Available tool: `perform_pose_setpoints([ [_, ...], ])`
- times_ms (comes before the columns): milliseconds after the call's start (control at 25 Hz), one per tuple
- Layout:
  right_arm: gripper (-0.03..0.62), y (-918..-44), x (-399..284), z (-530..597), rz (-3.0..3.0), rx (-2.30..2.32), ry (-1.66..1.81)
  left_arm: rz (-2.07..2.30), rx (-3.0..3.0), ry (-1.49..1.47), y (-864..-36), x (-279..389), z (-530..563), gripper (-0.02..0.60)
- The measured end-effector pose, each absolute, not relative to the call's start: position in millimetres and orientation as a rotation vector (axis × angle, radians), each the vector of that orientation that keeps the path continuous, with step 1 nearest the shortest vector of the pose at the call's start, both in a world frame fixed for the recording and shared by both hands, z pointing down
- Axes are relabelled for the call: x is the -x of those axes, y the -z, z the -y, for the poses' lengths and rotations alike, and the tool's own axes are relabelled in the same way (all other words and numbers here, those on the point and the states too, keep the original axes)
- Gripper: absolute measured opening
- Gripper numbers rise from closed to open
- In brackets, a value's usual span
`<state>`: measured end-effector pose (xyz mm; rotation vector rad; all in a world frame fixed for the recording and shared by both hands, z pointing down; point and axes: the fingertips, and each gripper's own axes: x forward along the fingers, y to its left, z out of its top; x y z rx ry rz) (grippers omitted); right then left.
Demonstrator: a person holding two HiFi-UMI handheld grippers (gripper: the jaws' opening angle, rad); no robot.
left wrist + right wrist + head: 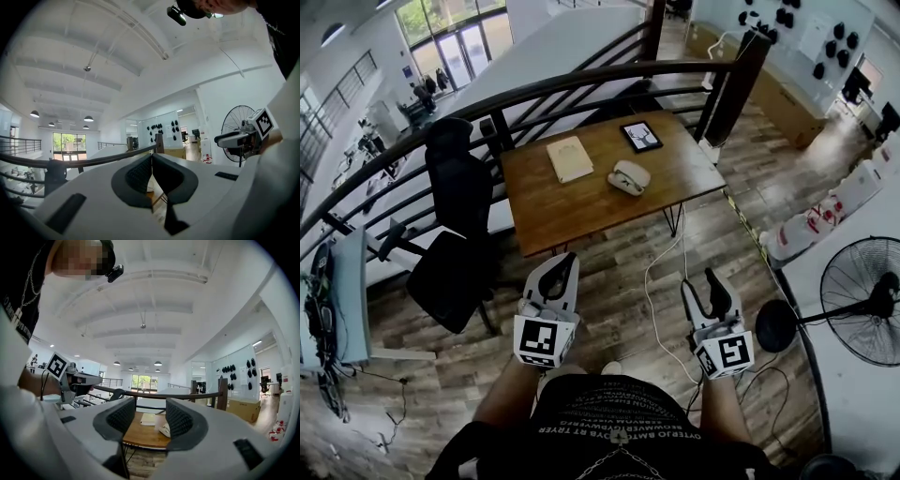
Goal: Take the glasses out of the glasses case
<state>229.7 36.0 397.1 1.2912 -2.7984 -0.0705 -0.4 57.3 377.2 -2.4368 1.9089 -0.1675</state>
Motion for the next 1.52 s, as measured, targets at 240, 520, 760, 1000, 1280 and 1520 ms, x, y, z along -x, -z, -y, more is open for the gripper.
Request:
perform_pose_setpoints([
  [240,0.195,-405,-230,-44,2.798,-1.259,0.038,-1.947,2.397,0.171,-378,4,-72,0.029],
  [520,0.192,-404,-225,-43,2.820,-1.255,0.046,-1.936,2.396,0.196,-381,4,-75,0.029],
  [760,0.192,-409,-226,-41,2.806,-1.262,0.029,-1.943,2.412,0.210,-391,1,-67,0.029],
  [1000,0.190,-417,-229,-32,2.796,-1.273,-0.006,-1.969,2.393,0.229,-404,3,-57,0.029],
  [1280,0.189,-423,-218,-15,2.794,-1.266,-0.024,-1.961,2.394,0.245,-408,12,-40,0.029],
  [1520,0.187,-429,-208,5,2.785,-1.260,-0.037,-1.952,2.418,0.280,-417,19,-20,0.029],
])
